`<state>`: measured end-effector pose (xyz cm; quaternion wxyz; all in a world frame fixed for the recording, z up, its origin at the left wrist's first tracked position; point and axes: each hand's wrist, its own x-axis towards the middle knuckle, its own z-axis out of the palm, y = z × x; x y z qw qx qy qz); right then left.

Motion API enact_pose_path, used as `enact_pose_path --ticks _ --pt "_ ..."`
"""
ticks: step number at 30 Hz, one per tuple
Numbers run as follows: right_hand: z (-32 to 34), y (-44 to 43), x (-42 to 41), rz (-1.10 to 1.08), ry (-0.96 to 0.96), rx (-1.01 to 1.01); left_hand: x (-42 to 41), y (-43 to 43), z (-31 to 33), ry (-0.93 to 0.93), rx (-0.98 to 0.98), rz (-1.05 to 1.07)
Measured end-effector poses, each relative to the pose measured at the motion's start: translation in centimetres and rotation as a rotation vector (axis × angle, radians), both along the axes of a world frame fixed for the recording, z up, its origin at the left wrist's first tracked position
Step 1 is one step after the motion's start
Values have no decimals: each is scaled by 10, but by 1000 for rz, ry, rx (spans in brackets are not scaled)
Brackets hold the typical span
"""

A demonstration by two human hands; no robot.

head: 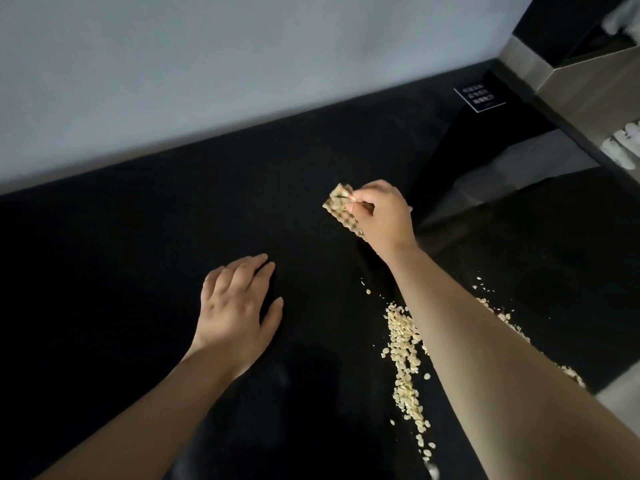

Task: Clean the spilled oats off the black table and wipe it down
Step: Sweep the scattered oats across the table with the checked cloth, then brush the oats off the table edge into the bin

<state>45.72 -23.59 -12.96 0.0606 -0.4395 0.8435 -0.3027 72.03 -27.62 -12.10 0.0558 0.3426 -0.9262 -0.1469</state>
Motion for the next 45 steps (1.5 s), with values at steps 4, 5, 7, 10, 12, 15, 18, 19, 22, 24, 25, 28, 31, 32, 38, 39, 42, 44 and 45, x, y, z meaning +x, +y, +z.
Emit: enact_pose_path --ticks 4,5,7,10,12,15,18,19,22,24,25,28,31,32,38,39,42,44,45 --pt "6 44 31 133 -62 -20 2 0 0 -34 -16 -16" --pt "9 59 39 158 -81 3 3 0 1 -42 -13 -21" --pt "16 88 54 192 -106 75 4 1 5 -49 20 -31" --pt "29 115 64 234 -107 167 7 5 13 -28 113 -44" --pt "42 123 67 206 -113 130 11 11 20 -10 145 -57" --pt "69 132 72 90 -89 -27 21 24 36 19 205 -63" --pt "100 145 85 -14 -54 -131 34 39 58 32 308 -52" --pt "111 151 89 -38 -45 -141 38 44 67 33 334 -47" --pt "138 176 103 -93 -4 -130 51 58 88 12 352 -60" --pt "156 197 112 -156 -11 -124 58 65 100 -8 340 -83" --pt "163 209 117 -185 -19 -114 61 70 105 -22 333 -93" --pt "178 249 132 -256 -87 -95 66 87 119 -62 346 -102" --pt "184 289 140 -281 -102 -102 63 113 131 -91 347 -121" --pt "183 302 140 -296 -94 -96 60 124 133 -90 347 -129" --pt "162 394 132 -377 -202 -142 30 212 126 -65 343 -196" --pt "156 414 126 -387 -216 -151 21 234 121 -61 349 -198" --pt "135 460 111 -402 -261 -166 6 286 104 -42 387 -171" --pt "121 492 99 -391 -284 -150 -2 325 93 -40 424 -116" --pt "113 505 93 -375 -289 -143 -6 342 87 -46 439 -86"
